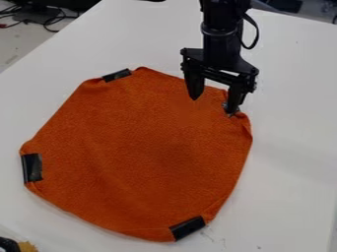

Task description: Fold the cloth from bottom left to top right

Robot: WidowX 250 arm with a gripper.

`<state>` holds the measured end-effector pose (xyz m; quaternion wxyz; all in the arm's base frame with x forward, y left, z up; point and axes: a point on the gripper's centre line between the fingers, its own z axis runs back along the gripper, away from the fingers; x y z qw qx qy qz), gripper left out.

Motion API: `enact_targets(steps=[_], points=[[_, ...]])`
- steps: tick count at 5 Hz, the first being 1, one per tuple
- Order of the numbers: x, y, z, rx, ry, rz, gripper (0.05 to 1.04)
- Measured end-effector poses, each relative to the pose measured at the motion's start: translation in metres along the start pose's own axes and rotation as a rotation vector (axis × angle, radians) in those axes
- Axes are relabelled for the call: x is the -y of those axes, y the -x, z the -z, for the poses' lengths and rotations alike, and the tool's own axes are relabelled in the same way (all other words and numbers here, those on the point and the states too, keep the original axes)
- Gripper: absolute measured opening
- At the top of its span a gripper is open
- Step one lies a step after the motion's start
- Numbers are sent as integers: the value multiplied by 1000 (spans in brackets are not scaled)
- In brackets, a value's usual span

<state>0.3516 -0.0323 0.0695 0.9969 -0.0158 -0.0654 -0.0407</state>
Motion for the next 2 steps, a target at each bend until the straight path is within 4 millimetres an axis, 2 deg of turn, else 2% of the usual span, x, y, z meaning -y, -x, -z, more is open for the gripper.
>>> enact_targets(steps=[1, 2], points=[[0, 6, 11, -32, 0, 1, 1001], [-16, 22, 10, 1, -6, -43, 1001]])
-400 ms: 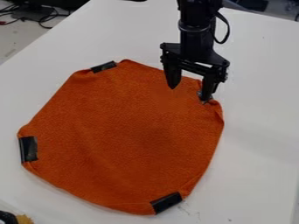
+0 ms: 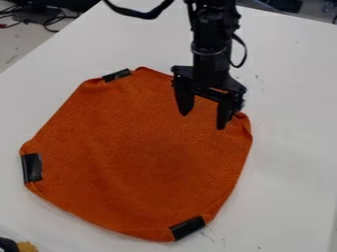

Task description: Fold the cloth from bottom left to top right

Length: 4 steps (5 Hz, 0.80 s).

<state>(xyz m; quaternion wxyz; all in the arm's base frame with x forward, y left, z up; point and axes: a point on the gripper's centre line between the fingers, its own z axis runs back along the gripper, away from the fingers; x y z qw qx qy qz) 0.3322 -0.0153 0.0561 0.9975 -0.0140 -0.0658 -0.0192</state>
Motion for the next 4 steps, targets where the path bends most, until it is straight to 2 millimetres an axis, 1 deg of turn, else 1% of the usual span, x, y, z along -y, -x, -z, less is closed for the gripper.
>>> enact_targets(steps=[1, 2, 3, 4], points=[[-27, 21, -26, 70, -45, -123, 1001], [-58, 48, -42, 103, -87, -255, 1001], [-95, 75, -40, 126, -94, -361, 1001], [-130, 94, -34, 145, -133, -379, 1001]])
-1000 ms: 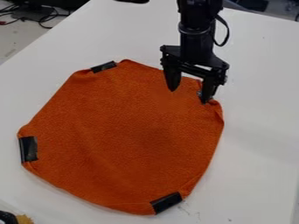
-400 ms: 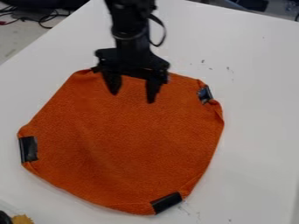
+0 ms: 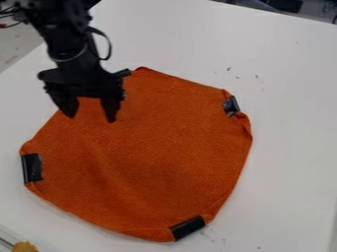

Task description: Fold the cloth from bottom left to top right

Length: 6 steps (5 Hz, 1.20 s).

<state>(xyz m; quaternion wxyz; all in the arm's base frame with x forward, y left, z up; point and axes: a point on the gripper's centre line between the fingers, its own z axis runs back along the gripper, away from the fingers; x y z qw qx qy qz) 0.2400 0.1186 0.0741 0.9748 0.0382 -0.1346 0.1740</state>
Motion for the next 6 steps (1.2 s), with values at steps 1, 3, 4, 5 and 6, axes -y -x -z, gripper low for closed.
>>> enact_targets(steps=[1, 3, 4, 5, 6], points=[[-35, 10, 12, -45, -59, -54, 1001], [-79, 59, 21, -129, -115, -184, 1001], [-87, 75, 23, -149, -127, -215, 1001], [-89, 76, 32, -131, -108, -220, 1001], [-88, 73, 45, -152, -81, -210, 1001]])
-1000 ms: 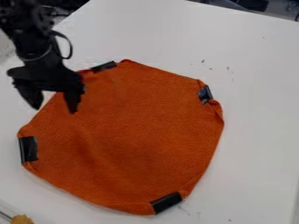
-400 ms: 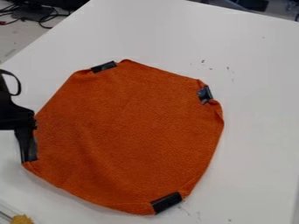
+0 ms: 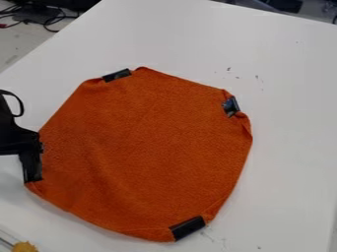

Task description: Fold the cloth from bottom left to top right

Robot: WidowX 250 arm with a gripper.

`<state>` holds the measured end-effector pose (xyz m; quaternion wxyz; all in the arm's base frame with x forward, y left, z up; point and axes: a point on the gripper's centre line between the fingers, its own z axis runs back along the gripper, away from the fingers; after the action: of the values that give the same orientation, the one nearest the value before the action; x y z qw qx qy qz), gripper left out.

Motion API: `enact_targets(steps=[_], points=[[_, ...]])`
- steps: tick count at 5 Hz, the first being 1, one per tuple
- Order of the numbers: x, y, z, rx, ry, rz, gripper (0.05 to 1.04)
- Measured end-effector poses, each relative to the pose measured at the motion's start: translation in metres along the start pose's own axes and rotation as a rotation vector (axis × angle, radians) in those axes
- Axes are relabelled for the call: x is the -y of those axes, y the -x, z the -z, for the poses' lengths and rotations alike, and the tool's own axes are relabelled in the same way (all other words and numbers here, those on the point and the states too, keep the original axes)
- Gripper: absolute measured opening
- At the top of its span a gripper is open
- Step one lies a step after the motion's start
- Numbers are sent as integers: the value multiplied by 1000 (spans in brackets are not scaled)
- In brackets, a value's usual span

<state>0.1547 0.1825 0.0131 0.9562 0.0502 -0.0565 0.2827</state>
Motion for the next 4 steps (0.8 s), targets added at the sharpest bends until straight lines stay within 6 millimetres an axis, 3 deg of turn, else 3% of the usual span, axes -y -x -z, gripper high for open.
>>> enact_targets(steps=[2, 4], points=[[12, -13, 10, -12, 24, 24, 950], [15, -29, 14, -13, 30, 62, 416]])
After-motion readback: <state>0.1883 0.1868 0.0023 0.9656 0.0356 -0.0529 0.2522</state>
